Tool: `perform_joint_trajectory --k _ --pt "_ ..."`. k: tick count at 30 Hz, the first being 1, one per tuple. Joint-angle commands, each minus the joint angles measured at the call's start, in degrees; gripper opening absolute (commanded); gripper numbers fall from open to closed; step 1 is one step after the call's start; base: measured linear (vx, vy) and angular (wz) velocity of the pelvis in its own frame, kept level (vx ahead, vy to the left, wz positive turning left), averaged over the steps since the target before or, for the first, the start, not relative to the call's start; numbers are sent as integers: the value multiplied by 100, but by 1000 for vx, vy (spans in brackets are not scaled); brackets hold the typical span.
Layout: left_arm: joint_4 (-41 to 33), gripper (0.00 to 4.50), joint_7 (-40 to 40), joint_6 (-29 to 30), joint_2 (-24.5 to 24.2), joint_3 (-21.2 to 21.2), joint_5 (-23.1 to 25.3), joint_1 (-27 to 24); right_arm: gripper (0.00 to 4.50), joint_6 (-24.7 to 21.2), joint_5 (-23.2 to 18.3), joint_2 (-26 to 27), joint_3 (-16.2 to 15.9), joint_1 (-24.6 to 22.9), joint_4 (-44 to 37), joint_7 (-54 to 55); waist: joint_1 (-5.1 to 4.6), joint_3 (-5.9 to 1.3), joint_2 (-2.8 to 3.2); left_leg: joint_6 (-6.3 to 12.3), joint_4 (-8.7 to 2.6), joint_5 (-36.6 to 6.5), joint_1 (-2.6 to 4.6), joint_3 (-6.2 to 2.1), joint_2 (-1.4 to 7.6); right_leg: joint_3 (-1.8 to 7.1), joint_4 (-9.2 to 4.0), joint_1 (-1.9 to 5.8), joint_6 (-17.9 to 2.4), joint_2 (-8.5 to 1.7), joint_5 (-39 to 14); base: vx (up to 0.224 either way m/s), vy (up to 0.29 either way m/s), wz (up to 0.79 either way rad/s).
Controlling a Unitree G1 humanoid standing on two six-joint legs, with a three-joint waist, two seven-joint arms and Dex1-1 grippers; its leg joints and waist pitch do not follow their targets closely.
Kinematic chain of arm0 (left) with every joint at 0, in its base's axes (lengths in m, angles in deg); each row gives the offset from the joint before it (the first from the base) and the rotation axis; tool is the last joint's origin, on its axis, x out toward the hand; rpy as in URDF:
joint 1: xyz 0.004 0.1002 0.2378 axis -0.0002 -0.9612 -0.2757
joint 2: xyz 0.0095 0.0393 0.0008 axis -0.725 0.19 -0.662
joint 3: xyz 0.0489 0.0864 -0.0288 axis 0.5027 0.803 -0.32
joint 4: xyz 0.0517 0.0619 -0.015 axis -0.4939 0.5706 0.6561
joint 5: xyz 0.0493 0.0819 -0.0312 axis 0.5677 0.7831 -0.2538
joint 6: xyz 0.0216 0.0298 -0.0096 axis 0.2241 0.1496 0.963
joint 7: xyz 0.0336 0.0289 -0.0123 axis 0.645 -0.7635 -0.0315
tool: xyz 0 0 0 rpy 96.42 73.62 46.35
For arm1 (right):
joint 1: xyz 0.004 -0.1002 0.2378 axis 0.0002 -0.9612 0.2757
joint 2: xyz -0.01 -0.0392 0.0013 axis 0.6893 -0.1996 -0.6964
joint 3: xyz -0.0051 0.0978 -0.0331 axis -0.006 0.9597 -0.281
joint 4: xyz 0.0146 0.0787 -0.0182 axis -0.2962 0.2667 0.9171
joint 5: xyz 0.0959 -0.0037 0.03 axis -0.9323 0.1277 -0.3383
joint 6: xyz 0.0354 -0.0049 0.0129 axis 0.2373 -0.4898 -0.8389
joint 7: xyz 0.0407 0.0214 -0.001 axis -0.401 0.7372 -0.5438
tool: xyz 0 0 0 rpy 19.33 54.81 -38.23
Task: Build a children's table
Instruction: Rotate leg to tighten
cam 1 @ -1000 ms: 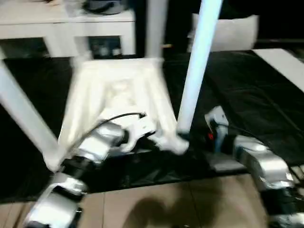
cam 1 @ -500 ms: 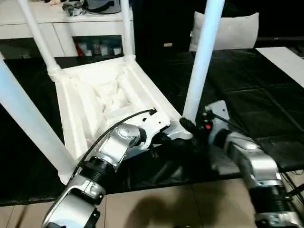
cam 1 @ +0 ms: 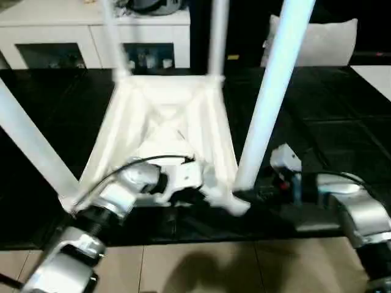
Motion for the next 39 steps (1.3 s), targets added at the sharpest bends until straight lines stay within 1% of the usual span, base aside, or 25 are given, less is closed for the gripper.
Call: perform_joint_trajectory --k 1,3,6,7,10,14,16,17,20,21,22,23,25,27,28,29,31,32,33,34,35,36,37,38,39 --pt "-23 0 -504 -261 -37 323 20 110 305 12 -100 -114 -103 89 28 -270 -8 -340 -106 699 -361 -333 -73 38 182 376 -270 397 -892 -370 -1393 0 0 0" --pt "1 0 -690 -381 -107 372 -3 154 279 -103 -202 -166 -199 68 -25 -559 13 -327 -122 670 -361 -360 -79 50 168 380 -283 400 -858 -376 -1537 0 0 0" --pt "84 0 -866 -503 -150 416 -14 218 265 -304 -367 -221 -303 37 -155 -851 44 -324 -117 608 -357 -367 -78 49 175 390 -275 390 -825 -376 -1595 0 0 0" --pt "113 0 -898 -537 -159 424 -7 237 251 -364 -420 -236 -333 30 -197 -916 60 -326 -139 581 -356 -394 -79 53 165 387 -282 397 -771 -369 -1662 0 0 0" --pt "193 0 -979 -597 -141 400 -36 270 232 -473 -506 -209 -341 30 -226 -1014 66 -320 -134 528 -359 -423 -77 54 160 381 -300 391 -708 -366 -1780 0 0 0" --pt "271 0 -1008 -622 -112 383 -65 305 206 -576 -640 -161 -318 27 -203 -1056 66 -333 -131 455 -360 -402 -77 45 163 380 -286 397 -698 -364 -1734 0 0 0" --pt "280 0 -973 -550 -90 353 -97 302 202 -643 -679 -152 -306 4 -235 -1051 68 -332 -133 454 -355 -386 -82 48 156 379 -282 402 -709 -360 -1696 0 0 0" --pt "267 0 -809 -246 -21 272 -149 291 201 -805 -795 -105 -245 -49 -326 -950 67 -333 -129 456 -356 -366 -80 50 163 382 -279 402 -725 -360 -1661 0 0 0" --pt "236 0 -559 145 66 165 -173 282 200 -996 -859 28 -132 -71 -414 -644 71 -322 -122 429 -359 -369 -79 53 160 382 -293 398 -712 -358 -1721 0 0 0" --pt "193 0 -327 459 137 86 -168 265 200 -1090 -742 206 -42 -32 -378 -179 58 -315 -98 384 -369 -427 -78 49 154 376 -307 394 -679 -362 -1858 0 0 0" --pt "155 0 -107 708 196 34 -138 247 200 -1141 -612 366 20 10 -326 241 47 -311 -106 339 -374 -457 -71 47 148 368 -325 395 -637 -356 -1945 0 0 0" --pt "73 0 252 1141 309 -57 -116 208 200 -1192 -436 577 79 61 -263 778 13 -289 -120 270 -375 -578 -70 49 108 341 -387 385 -492 -350 -2291 0 0 0" --pt "24 0 463 1394 380 -113 -109 184 200 -1224 -341 693 108 88 -233 1068 -88 -270 -122 130 -371 -728 -74 41 49 276 -489 388 -206 -337 -2918 0 0 0" --pt "-130 0 986 1883 627 -278 -144 115 199 -1408 -135 1026 207 184 -157 1875 -176 -266 -123 124 -363 -813 -95 27 39 243 -528 396 -74 -328 -3087 0 0 0" --pt "-182 0 1188 2045 731 -341 -152 102 198 -1521 -82 1155 258 223 -137 2176 -255 -262 -164 130 -345 -874 -88 29 15 220 -553 369 -31 -306 -3161 0 0 0" --pt "-182 0 1188 2045 731 -341 -152 102 198 -1521 -82 1155 258 223 -137 2176 -294 -265 -146 182 -330 -913 -83 26 -15 195 -587 366 25 -303 -3267 0 0 0" --pt "-243 0 1539 2292 922 -430 -131 100 196 -1712 55 1401 376 305 -61 2769 -332 -263 -135 233 -324 -913 -79 30 -17 196 -604 348 29 -301 -3275 0 0 0" --pt "-250 0 1986 2529 1183 -542 -99 141 195 -1814 253 1661 481 391 39 3403 -377 -271 -170 278 -319 -894 -102 26 -19 178 -608 353 47 -283 -3237 0 0 0" --pt "-195 0 2407 2666 1433 -632 -46 207 195 -1736 412 1883 553 454 135 3895 -380 -276 -155 269 -320 -858 -94 27 -15 188 -597 351 43 -285 -3194 0 0 0" --pt "-174 0 2529 2691 1505 -652 -25 228 195 -1665 469 1941 564 468 166 4030 -407 -267 -149 256 -318 -845 -94 29 -14 179 -604 328 24 -278 -3188 0 0 0" --pt "-144 0 2699 2726 1606 -680 4 256 195 -1567 548 2022 580 488 210 4221 -401 -284 -141 241 -313 -816 -94 20 -17 174 -592 341 27 -288 -3159 0 0 0" --pt "-113 0 2943 2759 1727 -709 56 294 230 -1367 605 2112 591 505 262 4374 -399 -295 -121 268 -331 -760 -97 12 -2 190 -580 354 -1 -299 -3043 0 0 0" --pt "-92 0 3046 2751 1794 -710 75 313 264 -1251 497 2191 646 468 241 4343 -400 -299 -116 297 -335 -731 -102 14 10 204 -578 356 -34 -301 -2946 0 0 0" --pt "-92 0 3046 2751 1794 -710 75 313 263 -1251 497 2191 646 468 241 4343 -380 -314 -126 399 -343 -640 -89 21 30 242 -537 347 -186 -296 -2631 0 0 0" --pt "-87 0 3074 2746 1813 -707 79 320 263 -1210 424 2223 675 448 223 4300 -379 -318 -135 436 -345 -567 -108 21 29 255 -509 363 -235 -293 -2508 0 0 0"
